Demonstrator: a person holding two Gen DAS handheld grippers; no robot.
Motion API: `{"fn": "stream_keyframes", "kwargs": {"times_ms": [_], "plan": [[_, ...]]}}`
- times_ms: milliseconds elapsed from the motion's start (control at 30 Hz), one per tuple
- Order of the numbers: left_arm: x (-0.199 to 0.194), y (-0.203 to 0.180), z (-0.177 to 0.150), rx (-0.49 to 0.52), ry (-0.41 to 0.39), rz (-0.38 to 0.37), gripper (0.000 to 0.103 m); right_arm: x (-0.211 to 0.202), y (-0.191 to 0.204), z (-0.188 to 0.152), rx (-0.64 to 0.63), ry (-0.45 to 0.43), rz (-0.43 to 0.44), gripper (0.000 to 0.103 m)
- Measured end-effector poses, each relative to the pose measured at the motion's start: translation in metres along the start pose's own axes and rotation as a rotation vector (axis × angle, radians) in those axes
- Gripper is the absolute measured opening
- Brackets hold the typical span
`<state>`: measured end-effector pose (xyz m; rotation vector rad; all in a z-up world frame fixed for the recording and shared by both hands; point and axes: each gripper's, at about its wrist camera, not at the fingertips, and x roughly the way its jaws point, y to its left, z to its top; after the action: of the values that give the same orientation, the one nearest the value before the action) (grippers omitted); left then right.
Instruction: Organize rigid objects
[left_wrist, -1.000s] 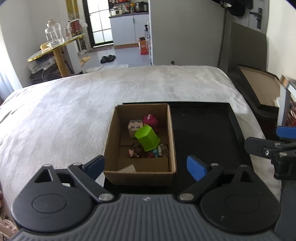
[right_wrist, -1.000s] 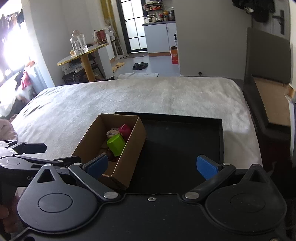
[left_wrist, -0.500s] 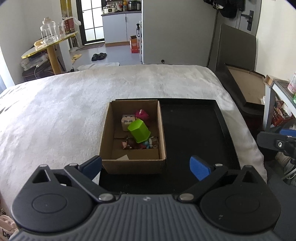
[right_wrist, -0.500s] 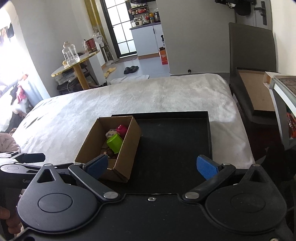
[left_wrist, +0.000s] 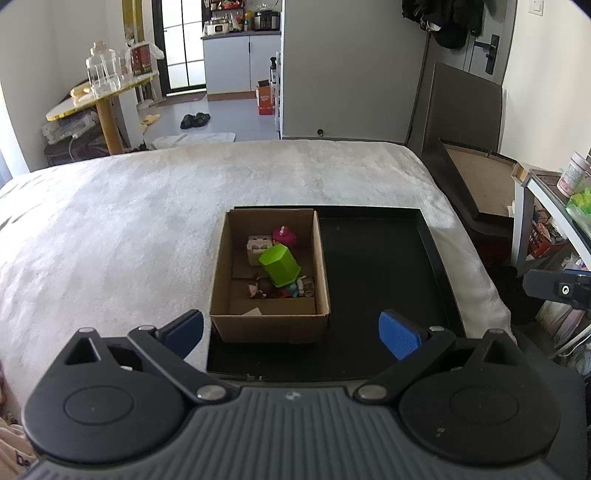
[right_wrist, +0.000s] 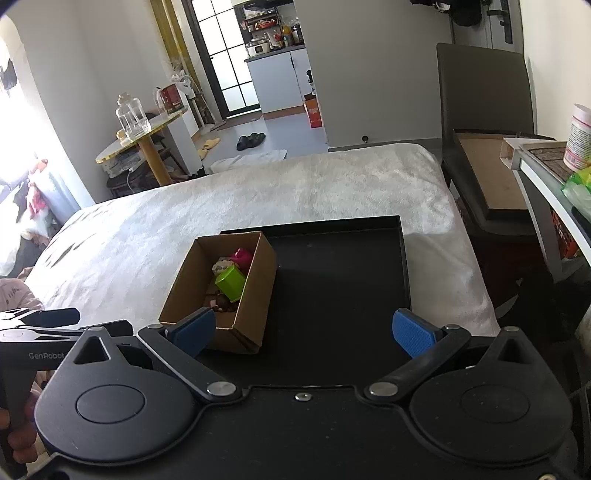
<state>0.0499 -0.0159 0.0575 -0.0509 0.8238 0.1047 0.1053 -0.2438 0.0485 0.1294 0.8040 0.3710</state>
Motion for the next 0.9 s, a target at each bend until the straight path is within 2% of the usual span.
{"fn": "stream_keyframes", "kwargs": {"times_ms": [200,567,700,900], "plan": [[-0.018,0.007,0.000,-0.017,-0.036,-0.006,0.101,-0.009,0.001,-0.003,0.011,0.012,-0.001,0.103],[-0.050,0.005,-0.009,-0.003,-0.084,-0.018,0.101,-0.038,0.006,-0.010,0.011,-0.039,0.015,0.103],[-0.057,0.005,-0.014,-0.021,-0.078,-0.058,0.101,-0.046,0.012,-0.012,-0.002,-0.053,0.019,0.103],[-0.062,0.007,-0.022,-0.012,-0.091,-0.017,0.101,-0.053,0.021,-0.017,-0.029,-0.060,0.027,0.103]]}}
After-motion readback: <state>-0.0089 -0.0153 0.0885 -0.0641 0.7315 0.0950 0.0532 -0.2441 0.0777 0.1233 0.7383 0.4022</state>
